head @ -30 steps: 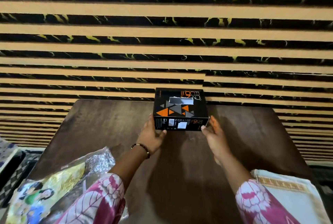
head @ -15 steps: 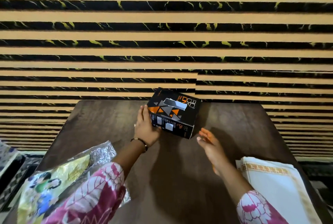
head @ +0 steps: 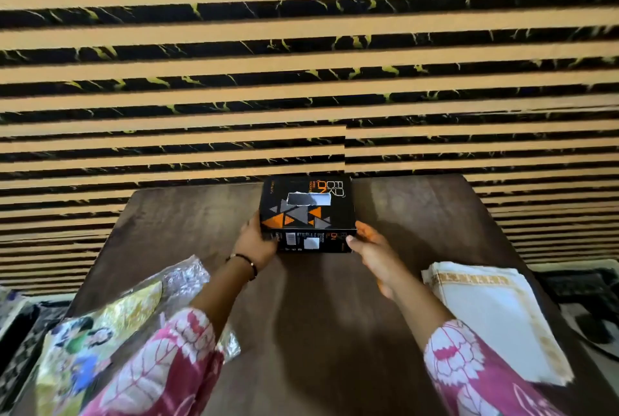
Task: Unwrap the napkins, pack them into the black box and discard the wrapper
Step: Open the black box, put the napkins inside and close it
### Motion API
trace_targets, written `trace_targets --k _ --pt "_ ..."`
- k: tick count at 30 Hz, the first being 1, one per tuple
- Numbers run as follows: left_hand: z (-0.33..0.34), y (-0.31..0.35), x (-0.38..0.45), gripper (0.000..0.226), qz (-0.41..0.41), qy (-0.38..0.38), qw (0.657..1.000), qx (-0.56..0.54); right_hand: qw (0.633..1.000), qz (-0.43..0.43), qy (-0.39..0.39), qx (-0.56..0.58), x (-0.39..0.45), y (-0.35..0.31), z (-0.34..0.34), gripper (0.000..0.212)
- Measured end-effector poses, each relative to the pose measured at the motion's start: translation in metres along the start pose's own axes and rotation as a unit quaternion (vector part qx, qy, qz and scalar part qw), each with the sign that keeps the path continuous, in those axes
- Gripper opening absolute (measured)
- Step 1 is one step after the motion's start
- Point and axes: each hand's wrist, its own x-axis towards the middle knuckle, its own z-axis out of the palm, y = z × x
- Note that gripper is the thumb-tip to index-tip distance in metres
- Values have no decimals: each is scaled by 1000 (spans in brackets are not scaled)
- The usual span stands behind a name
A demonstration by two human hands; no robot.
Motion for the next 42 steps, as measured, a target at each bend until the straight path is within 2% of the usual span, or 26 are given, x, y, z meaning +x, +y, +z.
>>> trace_targets --k 5,9,12,16,19,22,23,25,29,36,40,42 --pt "16 -3 -70 58 30 14 999 13 995 -14 64 70 -40 23 -5 49" --pt "30 -3 -115 56 23 35 999 20 992 -20 104 68 -70 43 -4 48" --pt "39 -10 -152 63 15 42 999 24 994 -24 75 71 -99 55 -15 47" --pt "40 -22 -185 69 11 25 999 16 998 -35 50 20 -129 79 -39 40" --pt "42 -16 -187 65 22 94 989 110 999 -28 43 11 -142 93 -55 33" --pt "45 7 -168 64 94 175 965 172 998 -6 47 43 -138 92 -73 23" --pt "48 13 -157 61 115 170 962 183 998 1 44 44 -134 88 -78 22" --pt "56 24 -137 65 136 111 960 217 999 13 27 32 -122 78 -83 21" --pt "70 22 -121 82 127 24 924 359 999 36 -26 -21 -100 62 -70 24" --pt "70 22 -122 80 112 19 931 348 996 45 -25 -79 -79 59 -60 20" --pt "72 21 -122 73 113 23 930 349 992 77 -38 -92 -74 54 -65 21" --pt "72 20 -120 77 116 28 930 349 989 90 -43 -106 -72 49 -67 20"
